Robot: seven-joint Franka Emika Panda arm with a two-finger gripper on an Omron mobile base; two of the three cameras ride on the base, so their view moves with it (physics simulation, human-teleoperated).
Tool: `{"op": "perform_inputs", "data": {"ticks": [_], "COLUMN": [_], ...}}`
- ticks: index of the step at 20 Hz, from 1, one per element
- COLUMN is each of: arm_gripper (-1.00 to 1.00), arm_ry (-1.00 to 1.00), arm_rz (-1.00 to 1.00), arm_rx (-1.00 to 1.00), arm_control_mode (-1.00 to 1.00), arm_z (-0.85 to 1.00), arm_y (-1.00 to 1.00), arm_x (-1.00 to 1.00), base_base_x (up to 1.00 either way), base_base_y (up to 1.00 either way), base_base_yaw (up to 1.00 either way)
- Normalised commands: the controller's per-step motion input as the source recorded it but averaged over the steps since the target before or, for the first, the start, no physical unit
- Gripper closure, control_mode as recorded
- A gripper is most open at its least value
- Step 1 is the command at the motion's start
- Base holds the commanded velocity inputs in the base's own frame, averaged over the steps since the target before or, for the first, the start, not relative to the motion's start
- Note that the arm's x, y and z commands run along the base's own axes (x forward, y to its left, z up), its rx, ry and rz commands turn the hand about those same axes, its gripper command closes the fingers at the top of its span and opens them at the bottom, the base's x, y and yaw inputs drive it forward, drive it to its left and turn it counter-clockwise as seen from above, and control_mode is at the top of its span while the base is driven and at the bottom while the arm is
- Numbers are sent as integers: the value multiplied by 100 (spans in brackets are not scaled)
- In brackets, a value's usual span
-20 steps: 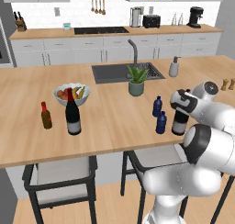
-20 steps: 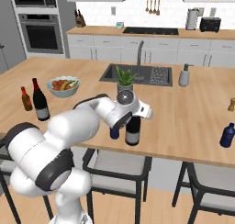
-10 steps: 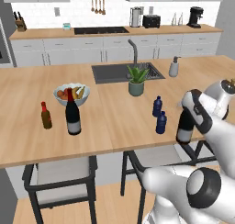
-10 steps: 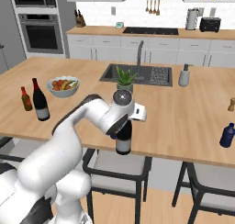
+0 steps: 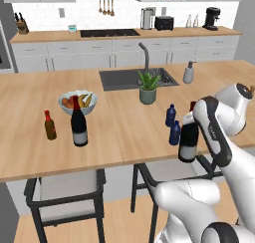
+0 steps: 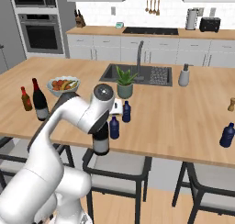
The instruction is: Move the plastic bottles in the middle to the plastics group, and the glass bottles in the middle to the glass group.
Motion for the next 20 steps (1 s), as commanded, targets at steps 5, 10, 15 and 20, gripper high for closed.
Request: {"op": "perform_inputs", "data": {"ticks": [5, 10, 15, 20], "arm_gripper": [100, 100, 100, 100], "arm_ry": [0, 0, 0, 0], "arm_rz": [21, 13, 11, 11], "arm_rx": [0, 0, -2, 0], "arm_control_mode": [-100, -100, -100, -100], "arm_z": [24, 17, 9, 7], "arm_y": [100, 100, 100, 83], "arm_x": [3, 33, 51, 55], "base_base_x": [0, 0, 0, 0], "base_base_y": [0, 0, 0, 0], "base_base_yaw": [0, 0, 0, 0]}}
